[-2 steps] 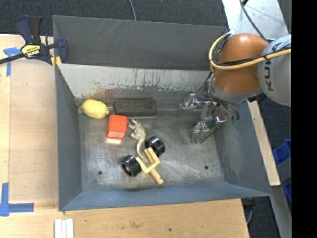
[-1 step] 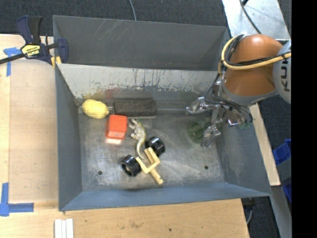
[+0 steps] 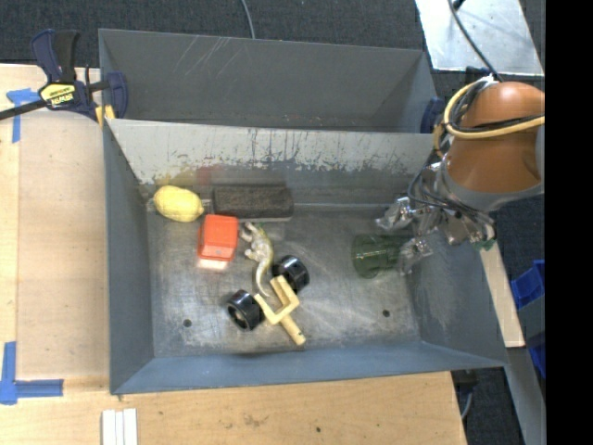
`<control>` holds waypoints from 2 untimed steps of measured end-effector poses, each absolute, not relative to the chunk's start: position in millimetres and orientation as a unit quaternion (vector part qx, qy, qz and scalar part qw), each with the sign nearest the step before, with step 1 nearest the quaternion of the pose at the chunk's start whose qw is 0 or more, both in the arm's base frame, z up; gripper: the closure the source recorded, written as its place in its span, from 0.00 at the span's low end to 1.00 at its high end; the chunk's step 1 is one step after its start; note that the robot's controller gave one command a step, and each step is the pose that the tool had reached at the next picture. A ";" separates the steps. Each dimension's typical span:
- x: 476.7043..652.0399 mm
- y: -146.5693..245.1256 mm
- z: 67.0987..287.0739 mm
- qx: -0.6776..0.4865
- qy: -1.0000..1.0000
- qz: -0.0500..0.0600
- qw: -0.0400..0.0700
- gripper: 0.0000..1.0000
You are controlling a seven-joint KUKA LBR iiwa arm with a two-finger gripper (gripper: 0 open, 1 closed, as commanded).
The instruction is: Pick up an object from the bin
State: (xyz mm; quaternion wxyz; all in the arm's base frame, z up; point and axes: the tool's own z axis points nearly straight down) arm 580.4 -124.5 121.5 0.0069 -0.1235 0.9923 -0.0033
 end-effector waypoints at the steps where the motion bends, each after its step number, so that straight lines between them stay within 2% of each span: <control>1: 580.5 -124.6 121.7 -0.123 0.992 -0.003 0.007 1.00; 2: 586.1 -126.5 143.4 -0.110 0.994 -0.002 0.006 1.00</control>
Offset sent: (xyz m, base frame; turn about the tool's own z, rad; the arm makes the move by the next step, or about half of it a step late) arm 0.0055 -0.0010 0.0280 0.0365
